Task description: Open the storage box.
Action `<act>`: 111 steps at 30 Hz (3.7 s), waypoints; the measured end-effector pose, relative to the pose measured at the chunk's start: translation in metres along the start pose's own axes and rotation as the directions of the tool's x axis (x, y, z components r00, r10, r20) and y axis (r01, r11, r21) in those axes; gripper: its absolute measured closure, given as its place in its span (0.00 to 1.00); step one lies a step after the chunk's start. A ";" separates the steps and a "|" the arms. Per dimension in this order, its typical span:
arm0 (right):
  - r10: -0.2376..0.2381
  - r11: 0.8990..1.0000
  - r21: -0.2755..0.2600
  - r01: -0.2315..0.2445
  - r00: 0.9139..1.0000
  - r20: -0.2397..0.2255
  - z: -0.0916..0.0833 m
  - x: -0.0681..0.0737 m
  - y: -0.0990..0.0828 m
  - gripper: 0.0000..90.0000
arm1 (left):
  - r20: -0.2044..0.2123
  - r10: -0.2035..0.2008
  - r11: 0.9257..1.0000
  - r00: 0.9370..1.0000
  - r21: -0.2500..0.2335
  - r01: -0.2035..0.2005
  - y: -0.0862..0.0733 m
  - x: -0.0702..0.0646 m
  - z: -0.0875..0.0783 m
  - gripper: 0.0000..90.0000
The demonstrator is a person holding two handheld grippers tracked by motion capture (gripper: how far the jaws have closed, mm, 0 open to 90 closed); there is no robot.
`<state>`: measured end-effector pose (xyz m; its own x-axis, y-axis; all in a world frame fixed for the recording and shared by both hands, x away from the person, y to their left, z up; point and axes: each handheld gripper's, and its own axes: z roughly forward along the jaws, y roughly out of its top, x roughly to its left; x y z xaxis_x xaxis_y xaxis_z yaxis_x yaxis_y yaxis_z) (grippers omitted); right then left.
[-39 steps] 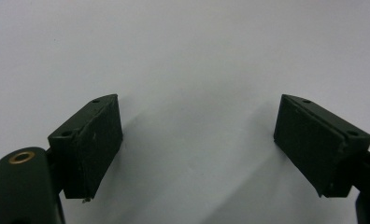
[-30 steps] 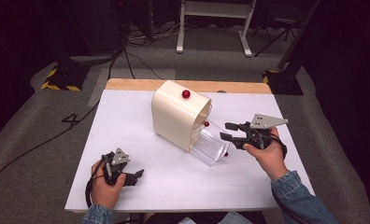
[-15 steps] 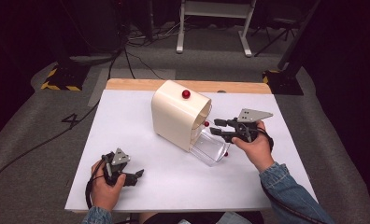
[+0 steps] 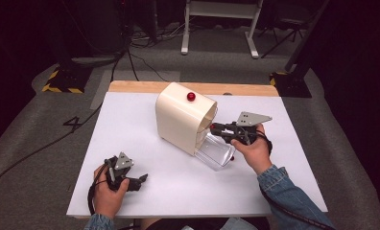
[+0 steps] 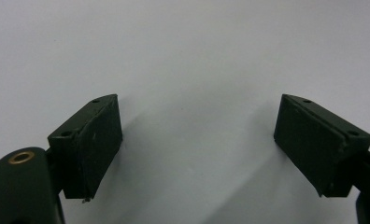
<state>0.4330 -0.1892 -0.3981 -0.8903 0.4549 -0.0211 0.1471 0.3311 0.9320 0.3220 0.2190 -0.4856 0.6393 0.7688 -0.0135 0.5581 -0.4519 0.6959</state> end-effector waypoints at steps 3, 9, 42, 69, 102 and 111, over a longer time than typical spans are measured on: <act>-0.012 1.000 0.001 0.012 1.000 0.007 -0.001 0.001 0.001 0.83 | 0.000 -0.001 1.000 1.000 0.001 0.001 0.000 0.000 0.000 0.17; -0.013 1.000 0.003 0.013 1.000 0.011 -0.010 0.003 -0.001 0.83 | 0.000 -0.001 1.000 1.000 0.000 0.001 0.000 0.000 0.000 0.17; -0.023 1.000 0.017 0.023 1.000 0.018 -0.070 0.005 -0.018 0.83 | -0.007 0.003 1.000 1.000 -0.003 -0.003 0.000 -0.001 0.000 0.18; 0.048 0.997 0.058 -0.053 0.996 0.076 -0.096 -0.001 -0.044 0.55 | -0.005 0.000 1.000 1.000 -0.001 0.000 0.000 -0.001 0.000 0.18; 0.180 0.918 0.301 -0.258 0.948 0.263 -0.167 -0.040 -0.128 0.19 | 0.000 -0.001 1.000 1.000 0.001 0.001 0.000 0.000 0.000 0.17; 0.169 0.871 0.418 -0.259 0.956 0.239 -0.166 -0.040 -0.140 0.18 | 0.002 -0.003 1.000 1.000 -0.001 0.003 0.000 0.000 0.000 0.17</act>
<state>0.3766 -0.3908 -0.4681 -0.7234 0.6885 0.0511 0.5384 0.5163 0.6660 0.3221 0.2190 -0.4857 0.6388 0.7692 -0.0169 0.5595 -0.4493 0.6965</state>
